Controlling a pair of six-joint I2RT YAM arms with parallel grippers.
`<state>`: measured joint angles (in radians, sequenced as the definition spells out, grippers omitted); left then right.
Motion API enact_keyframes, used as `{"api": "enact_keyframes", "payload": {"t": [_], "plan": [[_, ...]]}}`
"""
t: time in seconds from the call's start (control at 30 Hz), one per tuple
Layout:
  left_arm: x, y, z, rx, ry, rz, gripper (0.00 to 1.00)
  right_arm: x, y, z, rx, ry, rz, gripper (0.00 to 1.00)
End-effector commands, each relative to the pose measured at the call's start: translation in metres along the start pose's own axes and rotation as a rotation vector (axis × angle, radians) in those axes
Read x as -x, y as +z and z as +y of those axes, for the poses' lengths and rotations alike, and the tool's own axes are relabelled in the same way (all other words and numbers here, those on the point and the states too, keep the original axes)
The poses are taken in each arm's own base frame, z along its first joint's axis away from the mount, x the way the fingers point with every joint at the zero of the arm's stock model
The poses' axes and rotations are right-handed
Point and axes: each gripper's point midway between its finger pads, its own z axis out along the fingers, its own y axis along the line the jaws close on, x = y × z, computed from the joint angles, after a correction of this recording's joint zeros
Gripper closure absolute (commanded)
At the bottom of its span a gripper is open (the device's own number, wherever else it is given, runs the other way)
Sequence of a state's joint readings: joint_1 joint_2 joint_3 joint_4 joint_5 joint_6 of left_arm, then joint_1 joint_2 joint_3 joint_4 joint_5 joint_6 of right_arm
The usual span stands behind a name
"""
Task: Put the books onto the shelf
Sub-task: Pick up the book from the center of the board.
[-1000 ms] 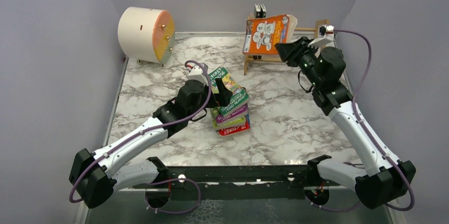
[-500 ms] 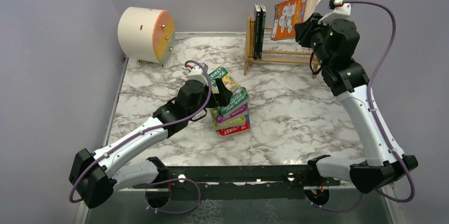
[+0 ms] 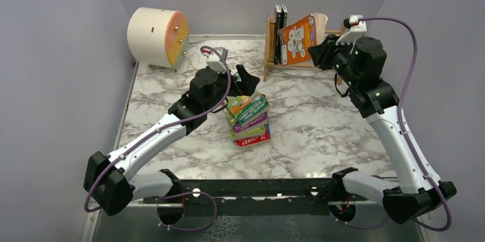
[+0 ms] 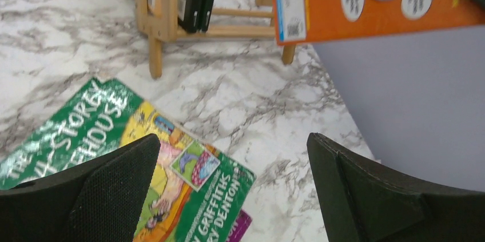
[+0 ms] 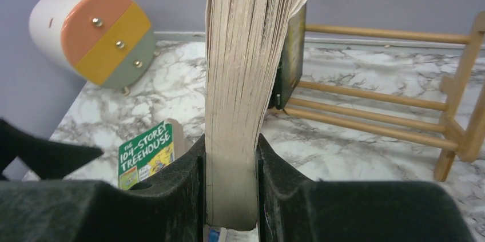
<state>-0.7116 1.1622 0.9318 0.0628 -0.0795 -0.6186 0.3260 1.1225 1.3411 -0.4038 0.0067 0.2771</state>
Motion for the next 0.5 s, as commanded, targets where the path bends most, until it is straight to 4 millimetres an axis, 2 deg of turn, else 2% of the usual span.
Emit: {"api": "enact_keyframes", "payload": {"t": [0.0, 0.13, 0.33, 0.47], "plan": [[0.039, 0.016, -0.026, -0.151, 0.016, -0.077, 0.01, 0.018, -0.016, 0.032, 0.179, -0.024, -0.07, 0.99], [0.059, 0.032, -0.015, -0.124, 0.015, -0.097, 0.01, 0.004, -0.023, 0.041, 0.252, -0.047, -0.035, 0.99], [0.091, 0.062, -0.001, -0.038, 0.045, -0.129, 0.01, -0.006, -0.036, 0.051, 0.325, -0.087, 0.0, 0.99], [0.1, 0.09, 0.004, -0.009, 0.049, -0.112, 0.01, -0.011, -0.045, 0.057, 0.366, -0.093, 0.007, 0.99]]}}
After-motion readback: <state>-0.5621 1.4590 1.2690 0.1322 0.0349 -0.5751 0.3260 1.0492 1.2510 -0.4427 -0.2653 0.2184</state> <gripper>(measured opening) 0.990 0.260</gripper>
